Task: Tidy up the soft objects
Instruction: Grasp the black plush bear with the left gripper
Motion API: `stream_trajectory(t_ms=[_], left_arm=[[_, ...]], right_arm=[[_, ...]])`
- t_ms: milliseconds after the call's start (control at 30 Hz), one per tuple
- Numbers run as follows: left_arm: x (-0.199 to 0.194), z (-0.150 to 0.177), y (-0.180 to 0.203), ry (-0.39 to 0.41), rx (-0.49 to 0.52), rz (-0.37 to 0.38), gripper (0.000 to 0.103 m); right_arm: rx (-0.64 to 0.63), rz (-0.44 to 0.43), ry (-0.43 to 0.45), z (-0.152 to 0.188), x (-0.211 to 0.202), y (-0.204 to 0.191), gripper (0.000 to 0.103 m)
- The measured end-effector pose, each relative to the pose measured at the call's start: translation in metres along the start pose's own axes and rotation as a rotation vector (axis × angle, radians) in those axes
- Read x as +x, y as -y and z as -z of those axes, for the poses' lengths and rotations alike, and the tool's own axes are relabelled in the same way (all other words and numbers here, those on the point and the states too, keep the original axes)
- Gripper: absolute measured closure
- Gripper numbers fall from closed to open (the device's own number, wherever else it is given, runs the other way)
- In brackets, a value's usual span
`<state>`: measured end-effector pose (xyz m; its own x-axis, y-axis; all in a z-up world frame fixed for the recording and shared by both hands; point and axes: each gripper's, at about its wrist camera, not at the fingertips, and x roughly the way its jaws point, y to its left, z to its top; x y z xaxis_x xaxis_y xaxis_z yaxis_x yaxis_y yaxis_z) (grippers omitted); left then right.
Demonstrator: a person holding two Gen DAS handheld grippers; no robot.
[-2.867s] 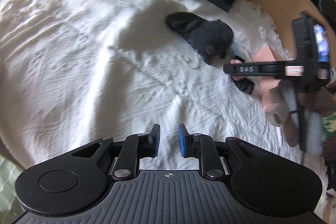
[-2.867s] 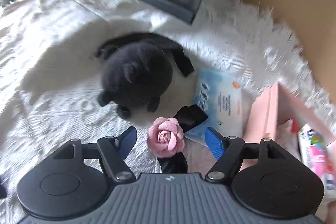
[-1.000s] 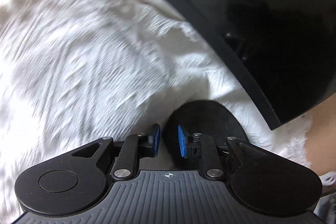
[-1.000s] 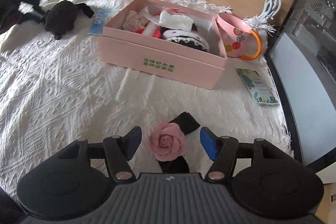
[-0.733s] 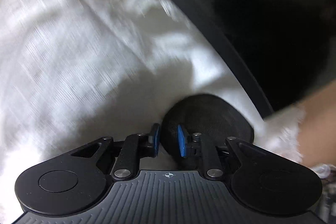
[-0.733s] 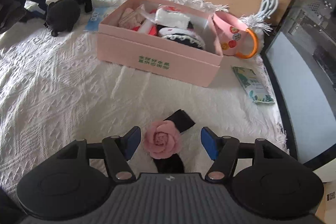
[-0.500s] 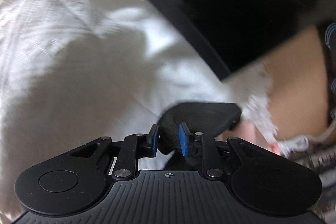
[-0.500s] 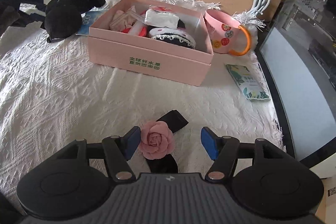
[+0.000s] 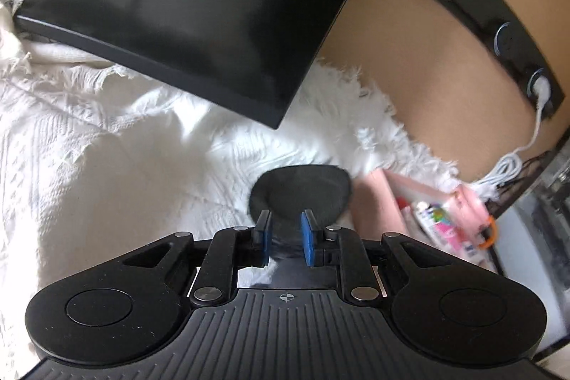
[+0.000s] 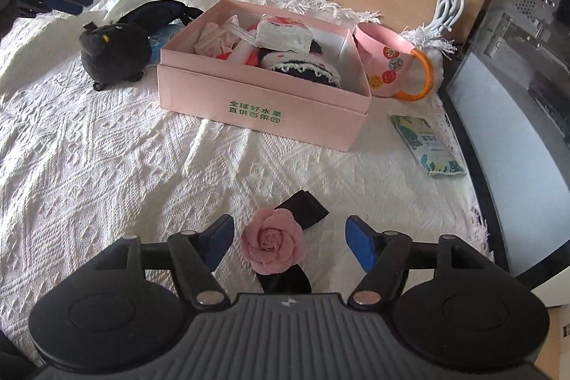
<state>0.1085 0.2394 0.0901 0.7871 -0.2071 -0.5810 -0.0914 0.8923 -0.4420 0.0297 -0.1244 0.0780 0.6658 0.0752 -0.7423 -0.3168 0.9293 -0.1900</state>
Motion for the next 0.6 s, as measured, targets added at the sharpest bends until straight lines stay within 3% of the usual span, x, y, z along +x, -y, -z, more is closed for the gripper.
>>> stream_trajectory(t_ms=[100, 233, 367, 500, 567, 600], left_arm=[[0.003, 0.000, 0.009, -0.058, 0.020, 0.038, 0.084], [0.026, 0.012, 0.033, -0.115, 0.094, 0.013, 0.084], [0.036, 0.025, 0.058, -0.068, 0.216, -0.057, 0.084], [0.044, 0.039, 0.069, -0.207, 0.249, 0.082, 0.083], [0.047, 0.053, 0.075, -0.241, 0.332, 0.090, 0.082], [0.044, 0.059, 0.076, -0.218, 0.365, 0.079, 0.082]], right_arm=[[0.016, -0.009, -0.007, 0.002, 0.003, 0.000, 0.033], [0.017, -0.016, -0.006, 0.003, 0.005, -0.005, 0.032], [0.009, -0.018, 0.000, 0.006, 0.003, -0.009, 0.031], [0.011, -0.014, -0.007, 0.010, 0.004, -0.009, 0.030], [0.016, -0.011, -0.013, 0.011, 0.004, -0.009, 0.030], [0.016, -0.007, -0.012, 0.012, 0.004, -0.009, 0.030]])
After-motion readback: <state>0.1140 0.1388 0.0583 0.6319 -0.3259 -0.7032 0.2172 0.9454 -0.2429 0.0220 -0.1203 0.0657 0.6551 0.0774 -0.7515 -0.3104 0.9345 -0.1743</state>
